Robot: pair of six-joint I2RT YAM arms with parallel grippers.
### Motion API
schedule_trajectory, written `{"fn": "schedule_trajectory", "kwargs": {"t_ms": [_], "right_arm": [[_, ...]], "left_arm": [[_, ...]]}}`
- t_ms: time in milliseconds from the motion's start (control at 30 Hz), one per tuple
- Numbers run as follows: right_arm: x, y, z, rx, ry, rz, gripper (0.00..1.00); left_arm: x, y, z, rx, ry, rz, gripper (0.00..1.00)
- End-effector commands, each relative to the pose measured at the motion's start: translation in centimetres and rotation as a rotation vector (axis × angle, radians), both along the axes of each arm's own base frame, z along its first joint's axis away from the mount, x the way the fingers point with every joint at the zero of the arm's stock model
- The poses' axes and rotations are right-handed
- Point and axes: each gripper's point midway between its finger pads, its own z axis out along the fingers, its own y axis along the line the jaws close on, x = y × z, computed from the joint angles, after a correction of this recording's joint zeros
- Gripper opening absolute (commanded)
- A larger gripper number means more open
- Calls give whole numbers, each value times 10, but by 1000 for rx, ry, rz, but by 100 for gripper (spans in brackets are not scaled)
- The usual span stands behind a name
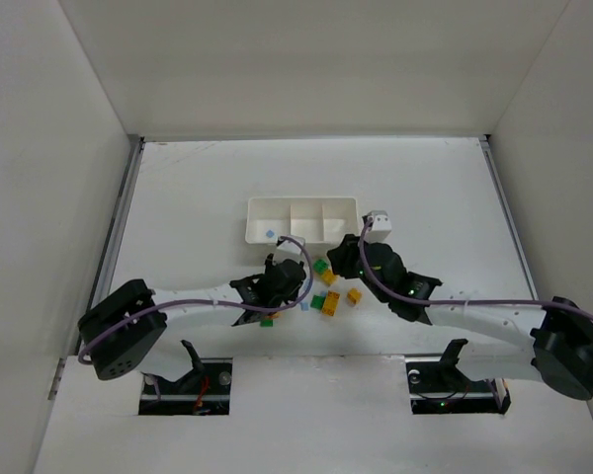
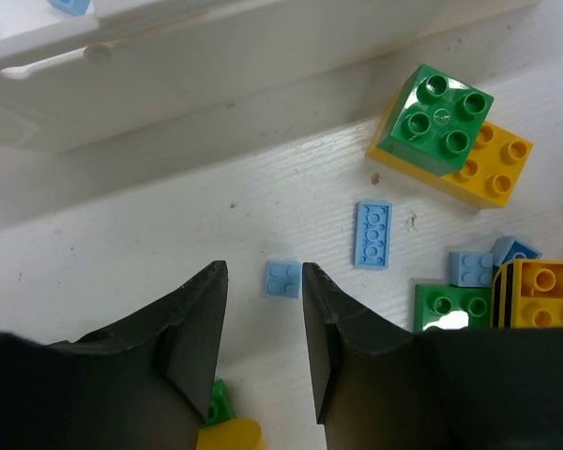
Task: Sort the legos into containers by color
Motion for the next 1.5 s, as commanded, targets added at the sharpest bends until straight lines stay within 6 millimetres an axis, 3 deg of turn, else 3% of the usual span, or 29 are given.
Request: {"fn": "schedule_trajectory", "kwargs": {"t_ms": [0,333,533,767,1067,1200,1467], "right_arm": [[-7,-6,-9,2,22,-18,43],[-15,-9,-15,7,37,-12,43],[-25,-4,-19,-15,52,21,40],[-36,16,-24,-46,69,75,40],[-33,54,-38,-106,99,122,40],[-32,67,-59,-152,147,119,40],[-32,63,-92,-270,219,31,39]], "left_arm": [[6,-17,11,-38,-29,-21,35],[-1,-20,-9,12,18,-39,31],[4,-20,-7,18,-6,-25,18],[15,-17,22,-47,-75,-9,13],[36,18,81,-219,-161,110,13],[52,23,110,-270,-198,141,14],[86,26,122,-285,-190,179,14]]}}
